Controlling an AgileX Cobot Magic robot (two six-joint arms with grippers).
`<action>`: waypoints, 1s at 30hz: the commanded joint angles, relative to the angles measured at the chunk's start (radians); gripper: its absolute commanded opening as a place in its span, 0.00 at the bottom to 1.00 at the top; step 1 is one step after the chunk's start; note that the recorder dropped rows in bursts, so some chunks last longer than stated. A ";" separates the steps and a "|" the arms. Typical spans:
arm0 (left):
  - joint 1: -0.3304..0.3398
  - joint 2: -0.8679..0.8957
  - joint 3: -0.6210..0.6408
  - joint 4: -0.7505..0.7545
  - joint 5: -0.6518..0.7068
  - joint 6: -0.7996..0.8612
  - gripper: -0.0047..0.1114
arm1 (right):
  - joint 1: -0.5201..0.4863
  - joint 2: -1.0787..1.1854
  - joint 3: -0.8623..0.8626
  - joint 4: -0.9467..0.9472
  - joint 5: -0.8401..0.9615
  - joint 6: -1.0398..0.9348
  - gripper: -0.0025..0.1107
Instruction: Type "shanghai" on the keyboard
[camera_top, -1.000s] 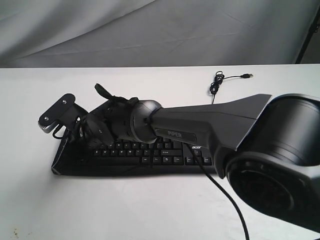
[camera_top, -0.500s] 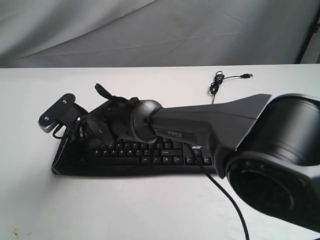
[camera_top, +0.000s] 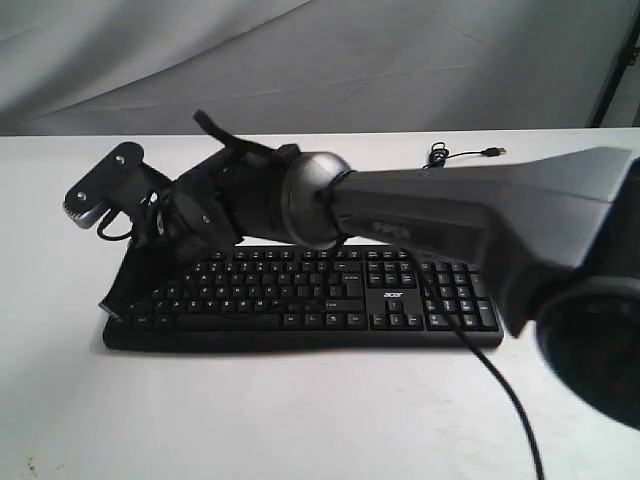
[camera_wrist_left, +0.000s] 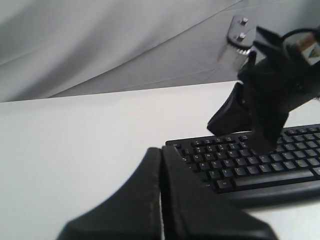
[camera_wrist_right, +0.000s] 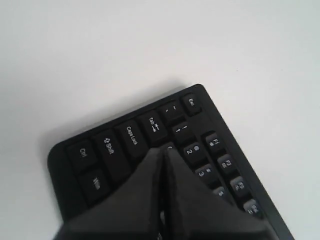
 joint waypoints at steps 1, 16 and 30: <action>-0.004 -0.003 0.004 0.001 -0.005 -0.003 0.04 | -0.034 -0.143 0.173 -0.027 -0.042 0.000 0.02; -0.004 -0.003 0.004 0.001 -0.005 -0.003 0.04 | -0.096 -0.185 0.512 0.052 -0.324 0.040 0.02; -0.004 -0.003 0.004 0.001 -0.005 -0.003 0.04 | -0.103 -0.158 0.512 0.059 -0.359 0.036 0.02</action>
